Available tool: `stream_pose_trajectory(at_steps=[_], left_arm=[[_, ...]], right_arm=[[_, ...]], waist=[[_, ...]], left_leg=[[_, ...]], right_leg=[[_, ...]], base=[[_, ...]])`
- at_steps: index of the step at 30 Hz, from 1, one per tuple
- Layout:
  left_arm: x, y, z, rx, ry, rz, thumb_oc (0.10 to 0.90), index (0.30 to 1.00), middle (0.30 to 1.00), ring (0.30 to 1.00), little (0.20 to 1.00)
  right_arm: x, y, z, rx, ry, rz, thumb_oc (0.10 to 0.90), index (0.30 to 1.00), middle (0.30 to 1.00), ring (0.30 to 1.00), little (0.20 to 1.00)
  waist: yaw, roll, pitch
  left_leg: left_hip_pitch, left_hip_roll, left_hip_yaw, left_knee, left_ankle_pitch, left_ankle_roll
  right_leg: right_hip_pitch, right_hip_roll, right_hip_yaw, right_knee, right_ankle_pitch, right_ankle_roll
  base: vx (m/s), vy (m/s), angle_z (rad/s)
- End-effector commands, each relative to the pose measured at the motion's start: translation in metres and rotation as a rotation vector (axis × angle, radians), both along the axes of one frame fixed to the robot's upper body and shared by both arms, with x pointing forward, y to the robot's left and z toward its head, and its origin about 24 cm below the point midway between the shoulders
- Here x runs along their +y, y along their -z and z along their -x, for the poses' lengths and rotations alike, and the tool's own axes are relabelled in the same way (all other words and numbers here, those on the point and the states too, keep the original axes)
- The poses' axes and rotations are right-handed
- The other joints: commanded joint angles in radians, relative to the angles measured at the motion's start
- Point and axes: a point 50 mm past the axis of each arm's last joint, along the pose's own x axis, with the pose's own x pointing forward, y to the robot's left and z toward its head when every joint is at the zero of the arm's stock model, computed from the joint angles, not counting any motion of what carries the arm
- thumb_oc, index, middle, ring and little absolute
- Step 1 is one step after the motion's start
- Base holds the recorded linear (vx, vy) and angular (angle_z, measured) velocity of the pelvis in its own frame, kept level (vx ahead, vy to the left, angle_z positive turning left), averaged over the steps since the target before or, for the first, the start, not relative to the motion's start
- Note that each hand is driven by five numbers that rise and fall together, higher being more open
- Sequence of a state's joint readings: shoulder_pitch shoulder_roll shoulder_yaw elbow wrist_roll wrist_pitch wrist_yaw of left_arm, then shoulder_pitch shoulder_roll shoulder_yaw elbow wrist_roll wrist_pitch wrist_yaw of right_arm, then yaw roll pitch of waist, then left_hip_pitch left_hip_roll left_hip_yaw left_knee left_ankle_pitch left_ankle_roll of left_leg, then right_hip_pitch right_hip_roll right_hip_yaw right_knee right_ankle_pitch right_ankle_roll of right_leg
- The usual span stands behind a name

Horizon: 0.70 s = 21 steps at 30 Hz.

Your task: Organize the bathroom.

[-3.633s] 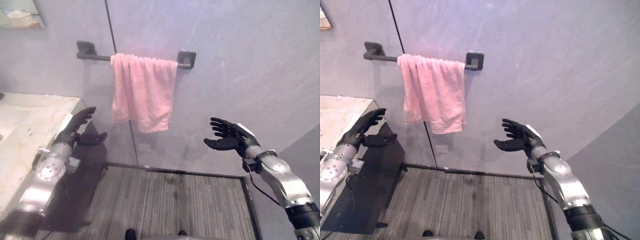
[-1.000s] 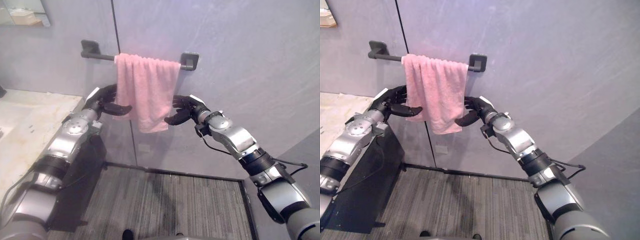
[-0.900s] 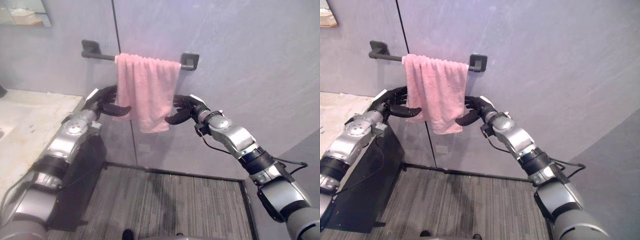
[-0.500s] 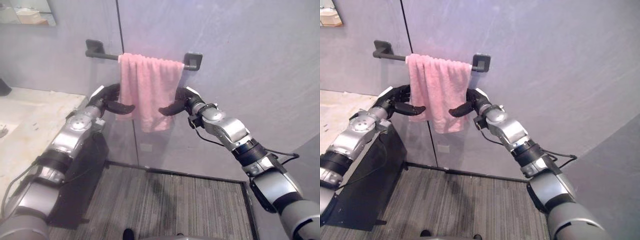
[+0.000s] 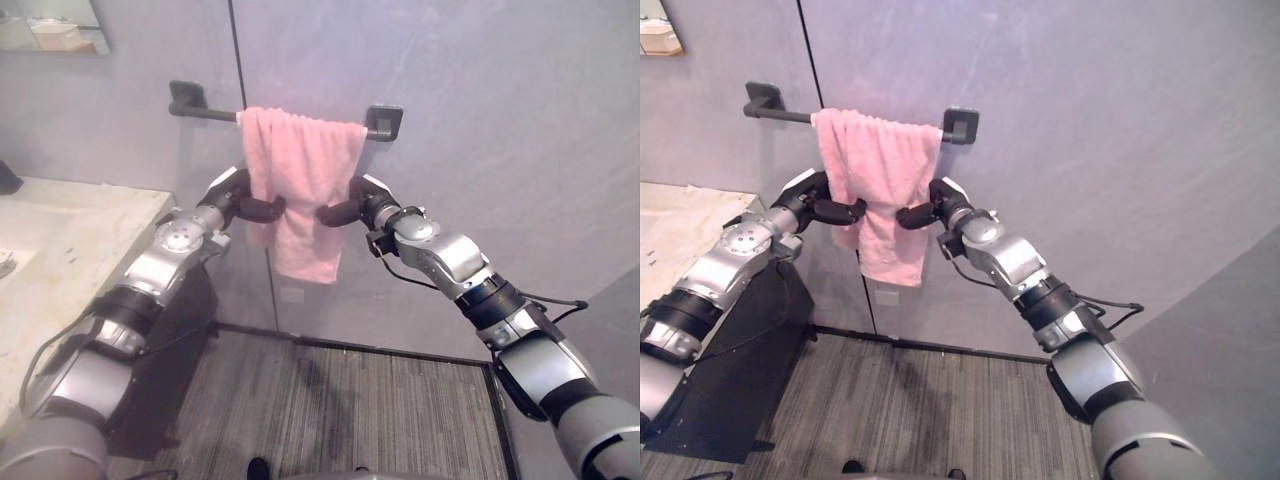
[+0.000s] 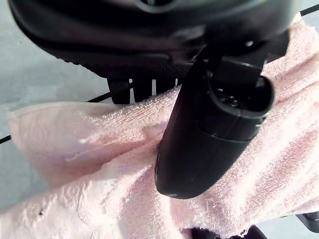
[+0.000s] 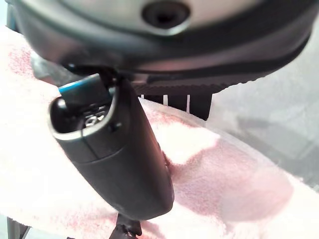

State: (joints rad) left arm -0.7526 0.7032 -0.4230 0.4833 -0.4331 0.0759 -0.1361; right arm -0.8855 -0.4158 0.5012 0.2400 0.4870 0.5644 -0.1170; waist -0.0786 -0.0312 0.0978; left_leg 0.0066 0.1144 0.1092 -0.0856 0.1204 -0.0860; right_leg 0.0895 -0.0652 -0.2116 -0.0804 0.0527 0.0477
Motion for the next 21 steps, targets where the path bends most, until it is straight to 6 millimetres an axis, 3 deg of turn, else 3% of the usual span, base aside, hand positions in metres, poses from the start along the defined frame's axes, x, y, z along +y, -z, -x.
stream_pose_trajectory(at_steps=[1, 9, 17, 21], left_arm=[[-0.014, -0.064, -0.017, -0.208, 0.012, 0.051, 0.400, 0.300, 0.300, 0.300, 0.300], [-0.001, -0.066, -0.014, -0.228, -0.064, 0.091, 0.400, 0.300, 0.300, 0.300, 0.300], [0.048, -0.054, -0.003, -0.207, -0.258, 0.155, 0.400, 0.300, 0.300, 0.300, 0.300], [0.063, -0.052, 0.002, -0.195, -0.297, 0.132, 0.400, 0.300, 0.300, 0.300, 0.300]], right_arm=[[0.022, -0.066, -0.009, -0.213, -0.039, -0.003, 0.400, 0.300, 0.300, 0.300, 0.300], [0.015, -0.063, -0.009, -0.215, -0.019, 0.015, 0.400, 0.300, 0.300, 0.300, 0.300], [-0.003, -0.060, -0.011, -0.214, 0.037, 0.040, 0.400, 0.300, 0.300, 0.300, 0.300], [-0.006, -0.059, -0.011, -0.210, 0.043, 0.044, 0.400, 0.300, 0.300, 0.300, 0.300]], waist=[[0.027, 0.055, -0.102], [0.034, 0.055, -0.100], [0.055, 0.058, -0.093], [0.061, 0.060, -0.091]], left_leg=[[0.030, 0.108, 0.078, -0.002, -0.005, -0.048], [0.036, 0.107, 0.078, -0.002, -0.006, -0.048], [0.039, 0.103, 0.068, -0.002, -0.008, -0.049], [0.039, 0.100, 0.067, -0.002, -0.009, -0.048]], right_leg=[[-0.056, -0.026, 0.066, -0.007, -0.006, 0.046], [-0.050, -0.030, 0.059, -0.007, -0.007, 0.046], [-0.044, -0.037, 0.043, -0.007, -0.009, 0.047], [-0.043, -0.041, 0.035, -0.007, -0.009, 0.049]], base=[[0.00, 0.000, 0.00], [0.00, 0.000, 0.00], [0.00, 0.000, 0.00], [0.00, 0.000, 0.00]])
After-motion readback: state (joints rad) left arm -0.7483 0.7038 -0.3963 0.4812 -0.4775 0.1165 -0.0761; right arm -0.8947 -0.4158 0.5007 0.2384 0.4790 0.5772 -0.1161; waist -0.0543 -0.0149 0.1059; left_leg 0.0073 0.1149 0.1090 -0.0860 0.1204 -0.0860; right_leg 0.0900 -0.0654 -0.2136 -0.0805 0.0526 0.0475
